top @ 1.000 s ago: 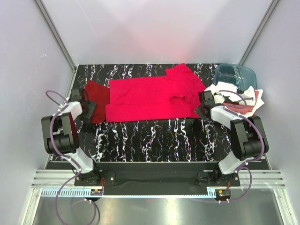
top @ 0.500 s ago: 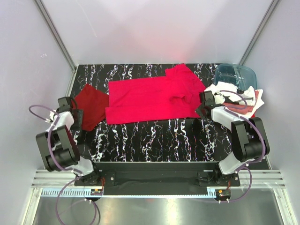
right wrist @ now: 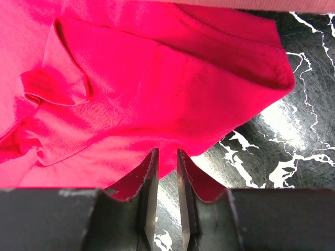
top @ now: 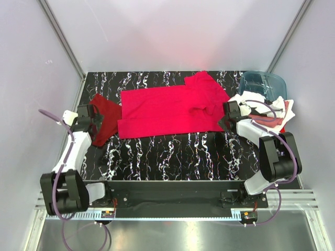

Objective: Fold and stack the t-shirts
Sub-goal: Fold the tshirt

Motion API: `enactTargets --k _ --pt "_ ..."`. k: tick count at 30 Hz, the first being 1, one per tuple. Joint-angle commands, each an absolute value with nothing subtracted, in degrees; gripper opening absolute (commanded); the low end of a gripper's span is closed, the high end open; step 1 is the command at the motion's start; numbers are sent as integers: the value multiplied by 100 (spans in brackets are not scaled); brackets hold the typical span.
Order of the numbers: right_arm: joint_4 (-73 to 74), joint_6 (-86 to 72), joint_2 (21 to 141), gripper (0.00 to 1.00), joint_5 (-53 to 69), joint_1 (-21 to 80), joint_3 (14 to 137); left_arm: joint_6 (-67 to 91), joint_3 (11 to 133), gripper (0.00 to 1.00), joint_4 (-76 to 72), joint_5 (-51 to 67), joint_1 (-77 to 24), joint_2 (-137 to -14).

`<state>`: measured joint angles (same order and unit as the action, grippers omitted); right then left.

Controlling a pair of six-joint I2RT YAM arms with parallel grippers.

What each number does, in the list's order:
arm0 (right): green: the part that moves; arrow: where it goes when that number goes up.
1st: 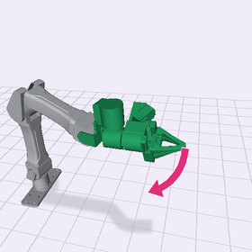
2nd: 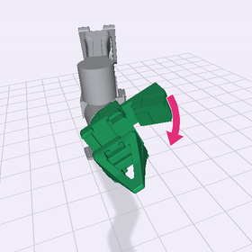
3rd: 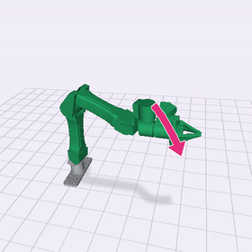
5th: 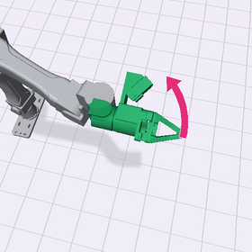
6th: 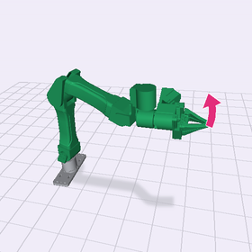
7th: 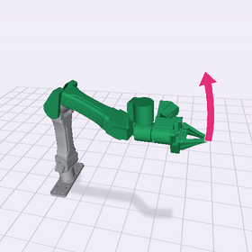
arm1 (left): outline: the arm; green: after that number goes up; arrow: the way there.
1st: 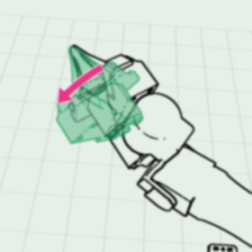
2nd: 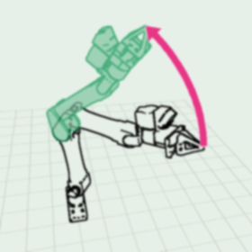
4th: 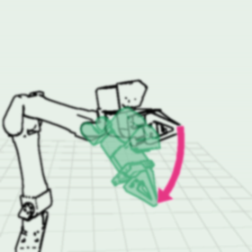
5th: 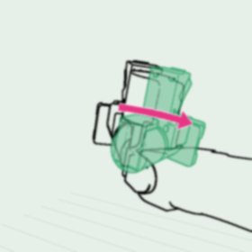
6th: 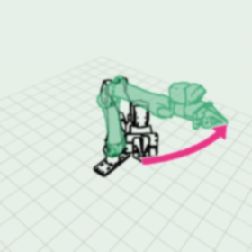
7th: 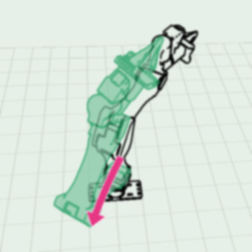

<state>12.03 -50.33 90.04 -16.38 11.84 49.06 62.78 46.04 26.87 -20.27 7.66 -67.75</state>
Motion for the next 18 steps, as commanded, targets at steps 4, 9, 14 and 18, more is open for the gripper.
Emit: enactTargets --k 4,9,14,18 --pt "1116 -4975 8816 27 -1652 1186 4922 5836 5167 76 2487 -1372 712 -7925" --pt "1002 -4975 8736 27 -1670 1186 4843 5704 5545 73 2092 -844 712 -8831" --pt "940 -4940 8806 26 -1591 1178 4860 5607 6151 72 2442 -773 738 -9972" --pt "941 -4887 8798 26 -1529 1186 4878 5721 6592 72 3023 -931 1080 -10511"
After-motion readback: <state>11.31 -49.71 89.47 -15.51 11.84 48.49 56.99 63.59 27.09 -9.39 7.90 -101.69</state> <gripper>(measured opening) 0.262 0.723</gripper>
